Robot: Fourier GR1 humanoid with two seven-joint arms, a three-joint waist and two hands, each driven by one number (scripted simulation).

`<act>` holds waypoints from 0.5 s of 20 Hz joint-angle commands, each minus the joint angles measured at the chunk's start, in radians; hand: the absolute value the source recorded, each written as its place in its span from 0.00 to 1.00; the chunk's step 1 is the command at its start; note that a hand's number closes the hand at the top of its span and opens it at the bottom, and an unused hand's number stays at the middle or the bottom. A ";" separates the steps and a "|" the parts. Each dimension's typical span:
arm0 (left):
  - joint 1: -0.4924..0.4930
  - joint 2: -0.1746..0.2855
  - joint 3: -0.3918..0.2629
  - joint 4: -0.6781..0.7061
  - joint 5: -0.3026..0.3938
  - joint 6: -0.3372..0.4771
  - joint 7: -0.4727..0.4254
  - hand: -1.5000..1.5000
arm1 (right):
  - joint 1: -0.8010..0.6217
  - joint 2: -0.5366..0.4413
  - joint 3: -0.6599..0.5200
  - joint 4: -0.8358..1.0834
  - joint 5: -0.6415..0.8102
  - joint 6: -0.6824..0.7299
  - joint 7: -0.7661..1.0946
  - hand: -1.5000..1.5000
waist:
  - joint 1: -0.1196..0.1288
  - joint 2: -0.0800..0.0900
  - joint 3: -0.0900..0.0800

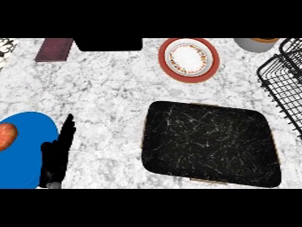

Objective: Pick the croissant from the tray and place it in the tiered basket

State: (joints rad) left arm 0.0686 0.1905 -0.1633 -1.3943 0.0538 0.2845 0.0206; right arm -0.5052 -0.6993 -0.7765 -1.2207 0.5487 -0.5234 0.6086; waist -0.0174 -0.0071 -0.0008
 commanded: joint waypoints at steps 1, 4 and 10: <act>0.058 -0.004 -0.003 0.021 -0.009 -0.008 -0.062 0.50 | 0.152 -0.010 -0.112 -0.141 -0.021 -0.016 0.056 0.00 | -0.014 -0.001 0.000; 0.053 -0.008 0.011 0.003 -0.001 0.011 -0.021 0.50 | 0.282 0.008 -0.203 -0.342 -0.066 0.068 0.150 0.00 | -0.036 -0.007 -0.001; 0.081 -0.006 0.008 -0.036 -0.020 0.033 -0.011 0.50 | 0.538 0.078 -0.455 -0.627 -0.262 0.275 0.204 0.00 | -0.066 -0.014 0.000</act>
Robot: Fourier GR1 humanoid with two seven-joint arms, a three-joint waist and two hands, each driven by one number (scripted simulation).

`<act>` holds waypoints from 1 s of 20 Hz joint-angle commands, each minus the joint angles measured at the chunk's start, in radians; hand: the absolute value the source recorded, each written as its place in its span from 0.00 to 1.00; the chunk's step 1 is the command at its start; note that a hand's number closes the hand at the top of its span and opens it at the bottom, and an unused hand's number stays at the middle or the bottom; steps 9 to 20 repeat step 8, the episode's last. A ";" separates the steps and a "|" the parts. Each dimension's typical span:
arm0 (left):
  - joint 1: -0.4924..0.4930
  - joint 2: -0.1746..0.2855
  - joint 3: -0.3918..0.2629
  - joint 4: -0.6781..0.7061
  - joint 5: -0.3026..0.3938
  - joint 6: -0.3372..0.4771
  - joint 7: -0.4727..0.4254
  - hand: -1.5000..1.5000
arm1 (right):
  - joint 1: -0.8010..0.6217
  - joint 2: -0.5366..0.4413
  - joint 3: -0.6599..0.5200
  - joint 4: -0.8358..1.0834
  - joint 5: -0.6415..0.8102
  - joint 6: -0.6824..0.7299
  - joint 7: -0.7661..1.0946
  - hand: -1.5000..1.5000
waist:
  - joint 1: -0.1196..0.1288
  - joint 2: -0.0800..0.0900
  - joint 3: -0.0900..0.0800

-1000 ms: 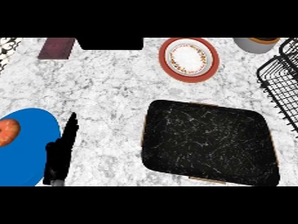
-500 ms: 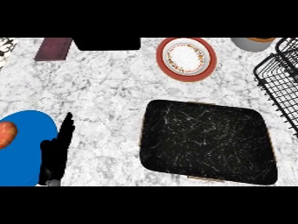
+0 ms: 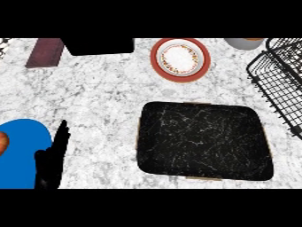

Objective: Pick the croissant from the tray and place it in the tiered basket

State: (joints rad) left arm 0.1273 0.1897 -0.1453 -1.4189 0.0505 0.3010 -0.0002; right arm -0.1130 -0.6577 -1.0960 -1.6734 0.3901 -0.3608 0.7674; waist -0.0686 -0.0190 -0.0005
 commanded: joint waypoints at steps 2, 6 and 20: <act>-0.003 -0.003 0.032 0.036 0.018 0.003 0.000 0.50 | 0.225 0.083 -0.219 -0.257 -0.182 0.186 0.043 0.00 | -0.030 -0.001 -0.002; 0.065 -0.004 0.011 -0.006 0.002 0.007 -0.017 0.50 | 0.357 0.163 -0.434 -0.298 -0.409 0.334 -0.021 0.00 | -0.018 -0.003 0.000; 0.013 0.015 0.018 0.020 0.008 -0.029 -0.018 0.50 | 0.410 0.218 -0.518 -0.346 -0.512 0.404 -0.047 0.00 | -0.012 0.002 -0.001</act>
